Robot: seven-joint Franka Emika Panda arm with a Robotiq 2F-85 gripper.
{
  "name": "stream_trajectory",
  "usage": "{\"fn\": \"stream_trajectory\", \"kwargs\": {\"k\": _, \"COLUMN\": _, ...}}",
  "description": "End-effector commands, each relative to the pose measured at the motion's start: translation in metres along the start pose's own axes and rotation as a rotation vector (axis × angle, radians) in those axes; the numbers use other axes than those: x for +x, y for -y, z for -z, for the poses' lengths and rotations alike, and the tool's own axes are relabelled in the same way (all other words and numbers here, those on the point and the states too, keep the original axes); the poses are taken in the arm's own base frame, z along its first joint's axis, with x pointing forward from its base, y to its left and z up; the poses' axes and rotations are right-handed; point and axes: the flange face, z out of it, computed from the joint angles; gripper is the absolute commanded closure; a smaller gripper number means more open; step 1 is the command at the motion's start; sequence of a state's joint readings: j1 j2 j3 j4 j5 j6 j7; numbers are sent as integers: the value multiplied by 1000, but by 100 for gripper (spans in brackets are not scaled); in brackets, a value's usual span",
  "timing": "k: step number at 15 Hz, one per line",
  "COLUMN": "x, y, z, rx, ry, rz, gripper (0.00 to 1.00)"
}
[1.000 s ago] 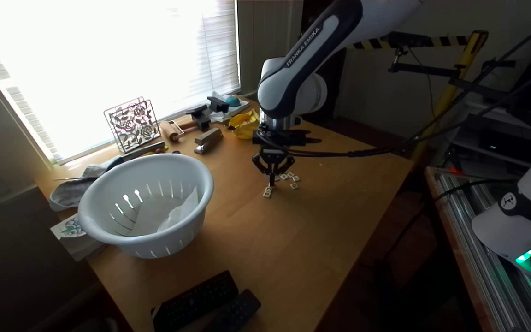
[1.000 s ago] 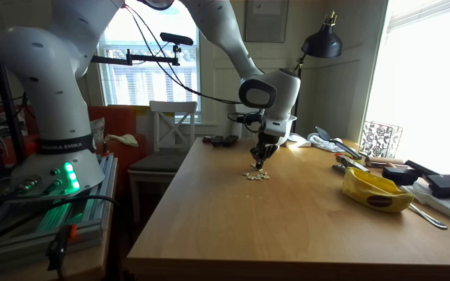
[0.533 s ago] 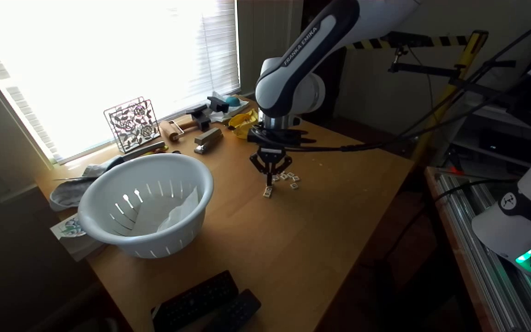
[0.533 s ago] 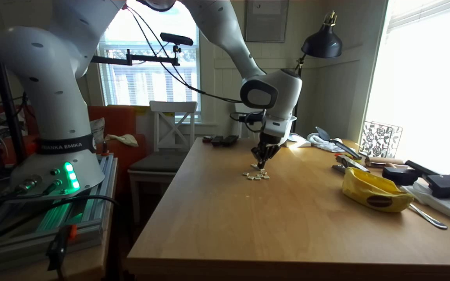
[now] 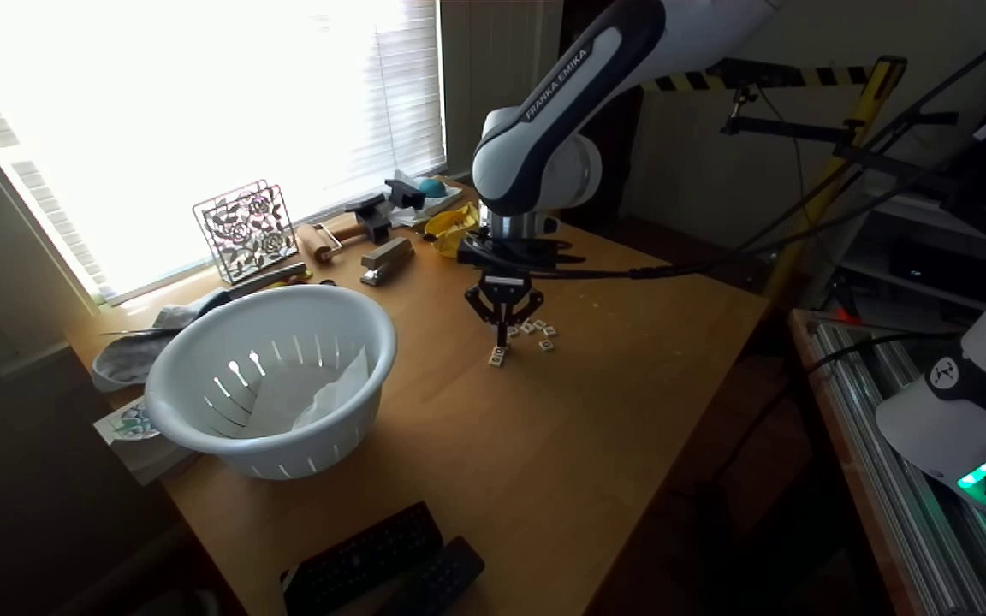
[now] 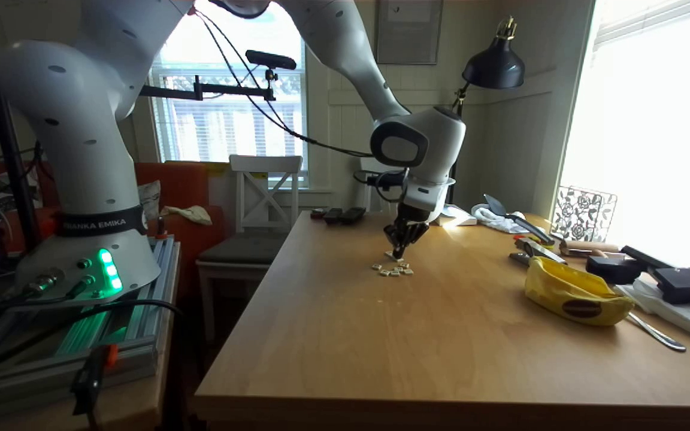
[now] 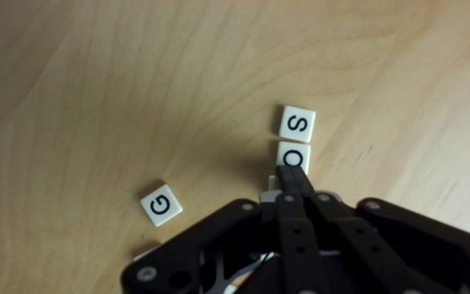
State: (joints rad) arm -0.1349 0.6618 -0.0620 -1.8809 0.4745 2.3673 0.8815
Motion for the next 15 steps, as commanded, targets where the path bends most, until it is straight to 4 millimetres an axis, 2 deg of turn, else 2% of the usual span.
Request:
{"fn": "stream_trajectory", "kwargs": {"k": 1, "x": 5, "y": 5, "z": -7, "rx": -4, "ry": 26, "rz": -44, "gripper": 100}}
{"fn": "stream_trajectory", "kwargs": {"k": 15, "x": 4, "y": 7, "z": -7, "rx": 4, "ry": 29, "rz": -109, "gripper": 100}}
